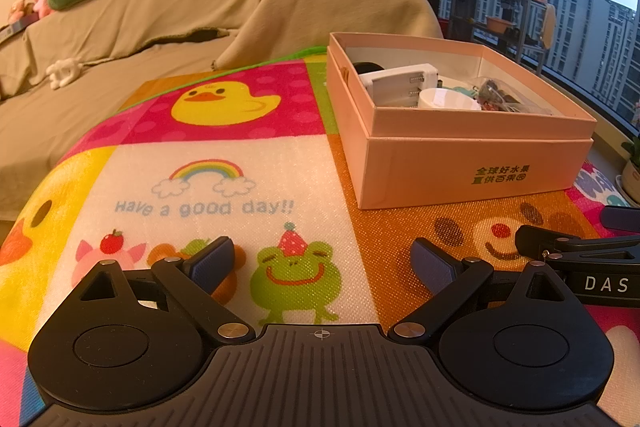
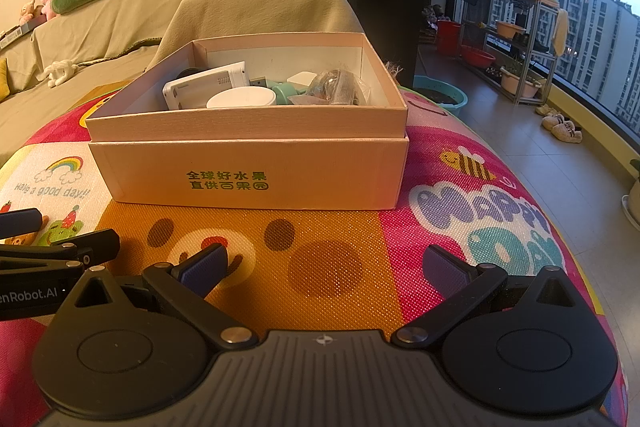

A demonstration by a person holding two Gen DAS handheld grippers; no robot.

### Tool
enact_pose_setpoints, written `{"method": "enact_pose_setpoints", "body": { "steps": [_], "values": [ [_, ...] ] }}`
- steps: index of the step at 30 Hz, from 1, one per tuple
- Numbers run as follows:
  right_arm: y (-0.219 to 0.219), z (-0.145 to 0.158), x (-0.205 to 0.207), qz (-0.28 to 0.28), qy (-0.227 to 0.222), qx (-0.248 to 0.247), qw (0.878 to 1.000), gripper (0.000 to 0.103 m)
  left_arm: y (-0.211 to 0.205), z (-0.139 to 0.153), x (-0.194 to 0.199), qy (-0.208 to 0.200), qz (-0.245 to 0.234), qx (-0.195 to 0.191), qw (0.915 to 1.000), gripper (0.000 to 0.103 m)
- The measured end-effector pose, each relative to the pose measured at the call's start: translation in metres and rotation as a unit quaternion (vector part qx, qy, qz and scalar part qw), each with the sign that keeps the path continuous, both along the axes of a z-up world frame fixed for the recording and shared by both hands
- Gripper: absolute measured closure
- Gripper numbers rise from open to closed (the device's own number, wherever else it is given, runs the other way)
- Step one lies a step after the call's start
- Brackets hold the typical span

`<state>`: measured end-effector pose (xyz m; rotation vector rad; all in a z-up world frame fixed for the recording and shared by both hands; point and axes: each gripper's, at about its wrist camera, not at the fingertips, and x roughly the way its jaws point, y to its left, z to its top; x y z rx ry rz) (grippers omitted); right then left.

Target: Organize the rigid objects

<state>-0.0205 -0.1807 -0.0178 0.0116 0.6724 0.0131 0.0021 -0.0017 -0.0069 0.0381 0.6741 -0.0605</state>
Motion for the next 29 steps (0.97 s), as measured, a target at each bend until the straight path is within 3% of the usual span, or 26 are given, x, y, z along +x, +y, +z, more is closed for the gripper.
{"method": "enact_pose_setpoints", "body": {
  "steps": [29],
  "values": [
    [0.0003, 0.0016, 0.0009, 0.0, 0.0, 0.0, 1.0, 0.0, 0.0018, -0.0003, 0.0002, 0.0, -0.001, -0.005, 1.0, 0.005]
  ]
}}
